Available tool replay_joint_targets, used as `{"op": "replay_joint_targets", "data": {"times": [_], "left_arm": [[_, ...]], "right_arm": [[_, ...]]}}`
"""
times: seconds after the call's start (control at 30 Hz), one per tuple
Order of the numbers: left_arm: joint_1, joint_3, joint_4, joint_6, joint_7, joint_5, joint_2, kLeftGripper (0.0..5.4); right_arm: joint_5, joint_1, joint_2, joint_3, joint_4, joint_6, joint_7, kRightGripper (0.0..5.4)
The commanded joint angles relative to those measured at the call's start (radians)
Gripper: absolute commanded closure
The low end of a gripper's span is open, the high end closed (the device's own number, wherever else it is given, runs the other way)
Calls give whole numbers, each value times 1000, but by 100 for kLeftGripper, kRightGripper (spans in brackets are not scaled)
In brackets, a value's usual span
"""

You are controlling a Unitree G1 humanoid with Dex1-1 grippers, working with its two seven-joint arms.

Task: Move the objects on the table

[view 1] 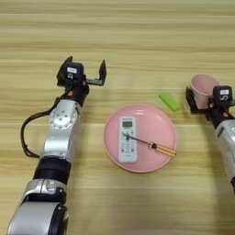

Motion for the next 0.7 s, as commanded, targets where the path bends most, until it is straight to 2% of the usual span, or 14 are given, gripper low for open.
{"op": "replay_joint_targets", "data": {"times": [0.03,0.23,0.4,0.5,0.7], "left_arm": [[-21,-6,16,-8,2,15,-2,0],[-31,-9,41,-18,6,21,-3,0],[-39,-8,61,-29,6,20,-2,0],[-39,-9,63,-33,4,19,-2,0],[-36,-11,59,-35,3,18,-1,0]], "right_arm": [[5,-24,3,0,10,-4,11,1],[23,4,15,-4,-21,-7,24,1],[18,0,16,-2,-6,-7,24,1],[24,-4,16,-3,2,22,31,1],[19,-8,11,-4,18,57,24,60]]}}
